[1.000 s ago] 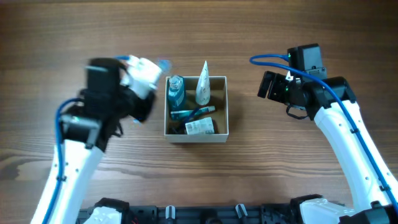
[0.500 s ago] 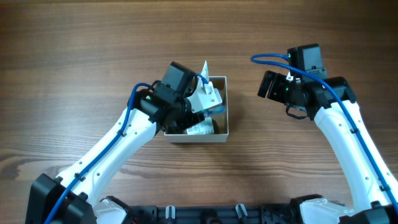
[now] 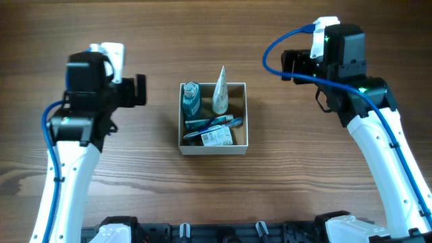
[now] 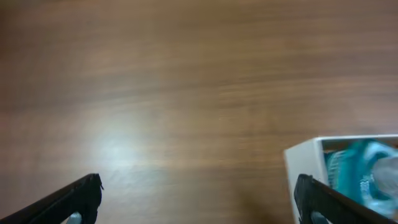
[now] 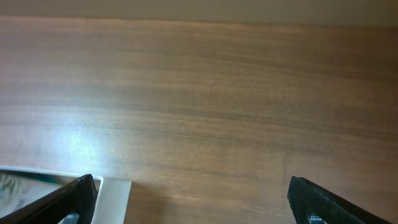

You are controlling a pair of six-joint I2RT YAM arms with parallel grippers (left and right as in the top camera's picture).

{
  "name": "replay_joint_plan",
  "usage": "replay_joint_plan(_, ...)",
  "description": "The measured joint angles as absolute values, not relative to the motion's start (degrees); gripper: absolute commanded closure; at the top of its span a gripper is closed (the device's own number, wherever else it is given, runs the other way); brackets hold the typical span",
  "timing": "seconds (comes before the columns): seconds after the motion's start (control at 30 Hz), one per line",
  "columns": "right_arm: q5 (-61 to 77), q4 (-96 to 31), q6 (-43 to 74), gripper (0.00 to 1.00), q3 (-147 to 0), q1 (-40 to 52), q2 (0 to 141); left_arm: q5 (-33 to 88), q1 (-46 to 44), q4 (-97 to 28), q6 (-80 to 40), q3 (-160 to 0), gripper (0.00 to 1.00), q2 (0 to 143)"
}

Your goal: Pack container

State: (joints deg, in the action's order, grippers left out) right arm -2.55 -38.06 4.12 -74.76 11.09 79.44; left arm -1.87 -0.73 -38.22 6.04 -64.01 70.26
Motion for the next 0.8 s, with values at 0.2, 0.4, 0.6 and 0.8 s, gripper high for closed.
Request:
replay_joint_plan(0.2,-3.0,-43.7,8.5,0.0,-67.3,13.6,56.0,0.2,2.4,-45.8,4.1,-61.5,0.0,54.6)
replay_joint_plan(0.4,-3.8,-57.5,19.6,0.0,-50.7,15.5,28.6,1.0,2.5,-48.1,2.9,-53.5,0.0,31.1)
replay_joint_plan(0.6,-4.1,-63.9,21.7,0.0,-50.3,15.5,26.6,1.0,2.5,-48.9,2.7,-53.3,0.0,28.4)
replay_joint_plan(0.8,-7.8,-54.5,21.6,0.0,-47.1,11.9,10.4,1.0,2.5,-48.9,2.6,-53.2,0.0,28.4)
